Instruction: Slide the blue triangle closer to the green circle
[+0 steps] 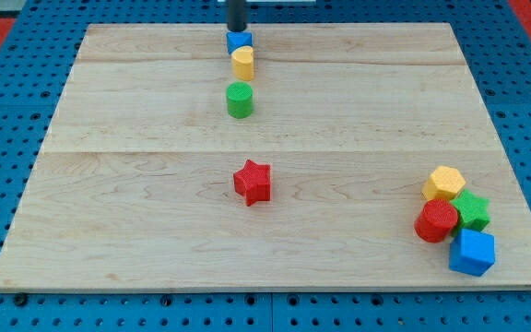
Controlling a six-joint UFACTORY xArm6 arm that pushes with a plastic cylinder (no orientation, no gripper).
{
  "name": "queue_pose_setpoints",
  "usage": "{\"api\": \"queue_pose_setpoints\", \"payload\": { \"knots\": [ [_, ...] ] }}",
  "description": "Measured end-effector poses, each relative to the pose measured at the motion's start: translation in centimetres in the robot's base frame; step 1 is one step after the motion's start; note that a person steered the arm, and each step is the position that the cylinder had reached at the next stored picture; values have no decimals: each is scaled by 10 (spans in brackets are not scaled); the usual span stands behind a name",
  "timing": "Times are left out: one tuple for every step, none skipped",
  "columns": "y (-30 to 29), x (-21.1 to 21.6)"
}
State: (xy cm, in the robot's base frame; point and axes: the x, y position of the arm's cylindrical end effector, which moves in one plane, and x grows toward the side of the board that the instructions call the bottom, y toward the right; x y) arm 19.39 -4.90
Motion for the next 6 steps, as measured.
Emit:
{"api": "queue_pose_setpoints", "payload": {
  "knots": [
    [1,9],
    [2,34],
    [2,52],
    [2,75],
    [2,114],
    [2,162]
  ]
}}
